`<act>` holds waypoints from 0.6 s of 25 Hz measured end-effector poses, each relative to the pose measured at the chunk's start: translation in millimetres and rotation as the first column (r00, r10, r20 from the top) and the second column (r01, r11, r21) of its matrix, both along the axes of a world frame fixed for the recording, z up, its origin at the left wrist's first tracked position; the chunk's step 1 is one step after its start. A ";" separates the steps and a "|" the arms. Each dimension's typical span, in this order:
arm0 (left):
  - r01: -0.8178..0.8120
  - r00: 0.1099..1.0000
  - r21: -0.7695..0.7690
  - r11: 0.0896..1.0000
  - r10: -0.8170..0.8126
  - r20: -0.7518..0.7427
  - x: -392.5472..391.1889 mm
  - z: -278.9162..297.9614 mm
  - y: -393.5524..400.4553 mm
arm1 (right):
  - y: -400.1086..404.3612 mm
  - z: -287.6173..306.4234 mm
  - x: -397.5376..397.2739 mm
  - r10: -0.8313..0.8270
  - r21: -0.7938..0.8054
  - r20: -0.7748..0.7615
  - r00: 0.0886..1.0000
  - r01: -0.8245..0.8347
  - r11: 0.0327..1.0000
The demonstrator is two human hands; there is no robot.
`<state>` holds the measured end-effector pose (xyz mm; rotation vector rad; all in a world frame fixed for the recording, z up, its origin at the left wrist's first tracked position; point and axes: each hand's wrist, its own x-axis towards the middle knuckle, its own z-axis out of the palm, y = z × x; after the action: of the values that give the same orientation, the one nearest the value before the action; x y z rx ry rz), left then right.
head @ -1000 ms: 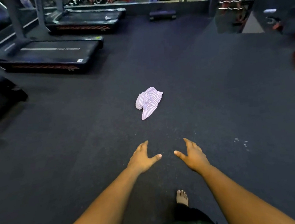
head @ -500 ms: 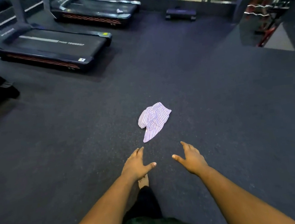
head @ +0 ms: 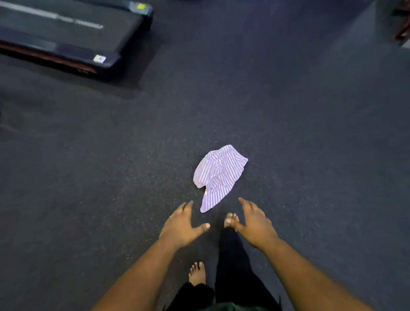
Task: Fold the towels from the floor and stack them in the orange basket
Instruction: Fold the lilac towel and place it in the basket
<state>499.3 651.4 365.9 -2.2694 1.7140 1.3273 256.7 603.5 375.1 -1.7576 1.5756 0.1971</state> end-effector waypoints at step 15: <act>-0.103 0.994 0.268 0.958 0.090 0.060 40.8 -456.9 -191.5 | -238.8 -489.4 79.1 0.095 0.250 -0.209 0.973 -0.041 0.967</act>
<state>540.2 459.9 -91.0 -2.2310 1.3275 1.4133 335.8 364.7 -114.3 -1.6398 1.5680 0.6126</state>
